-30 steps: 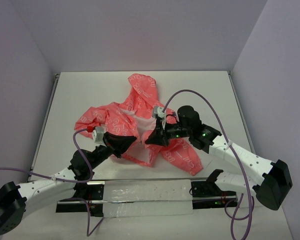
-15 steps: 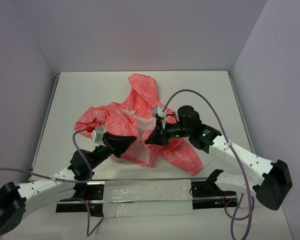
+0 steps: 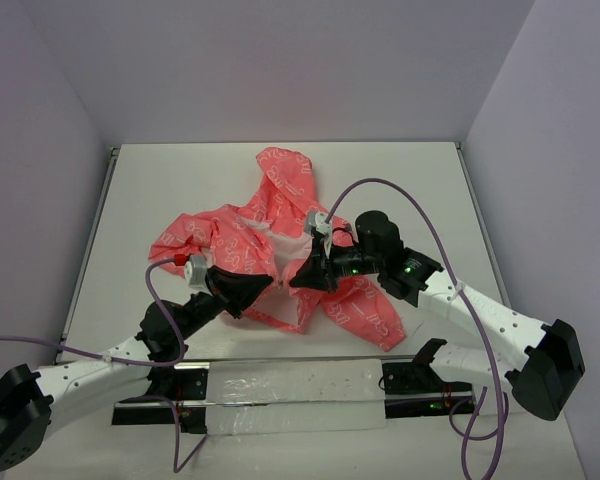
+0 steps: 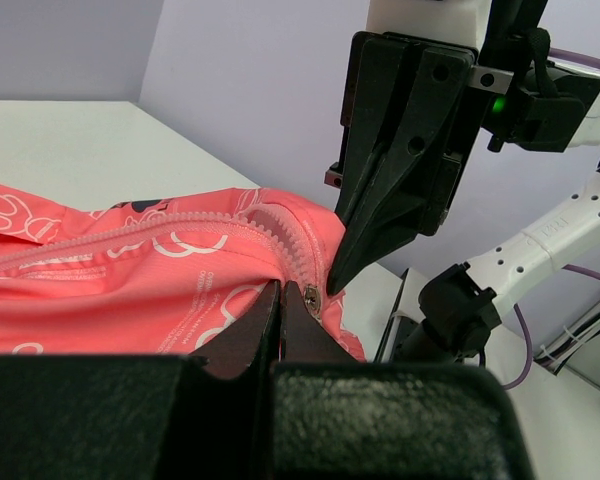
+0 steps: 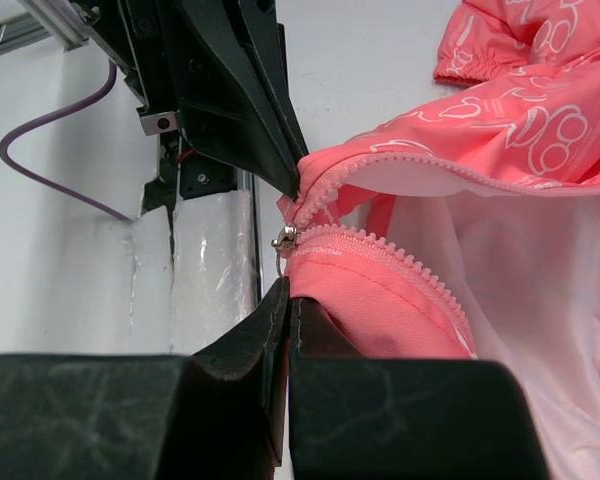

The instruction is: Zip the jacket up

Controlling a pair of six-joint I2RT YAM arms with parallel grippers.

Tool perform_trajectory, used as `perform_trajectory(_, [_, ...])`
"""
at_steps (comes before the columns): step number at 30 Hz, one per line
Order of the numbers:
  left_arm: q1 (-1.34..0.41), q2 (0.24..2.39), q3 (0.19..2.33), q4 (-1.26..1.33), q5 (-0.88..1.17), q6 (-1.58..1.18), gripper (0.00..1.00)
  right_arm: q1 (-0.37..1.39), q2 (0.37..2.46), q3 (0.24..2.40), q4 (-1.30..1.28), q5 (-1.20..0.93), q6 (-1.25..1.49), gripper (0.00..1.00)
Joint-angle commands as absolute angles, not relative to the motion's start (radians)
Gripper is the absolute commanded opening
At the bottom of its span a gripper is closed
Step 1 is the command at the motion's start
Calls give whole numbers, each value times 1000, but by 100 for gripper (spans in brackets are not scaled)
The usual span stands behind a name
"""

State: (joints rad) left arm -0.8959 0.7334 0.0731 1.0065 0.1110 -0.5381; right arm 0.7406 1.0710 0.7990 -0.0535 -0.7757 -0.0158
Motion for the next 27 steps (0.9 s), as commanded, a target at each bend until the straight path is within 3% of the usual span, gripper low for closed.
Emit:
perform_trajectory(1, [-903,726,75,1065,160,-537,0,735,1070,863,28,-777,-9,0])
perform_trajectory(27, [-902,728,69,1074,243,-549,0,731,1115,935,-16,-770,-39,0])
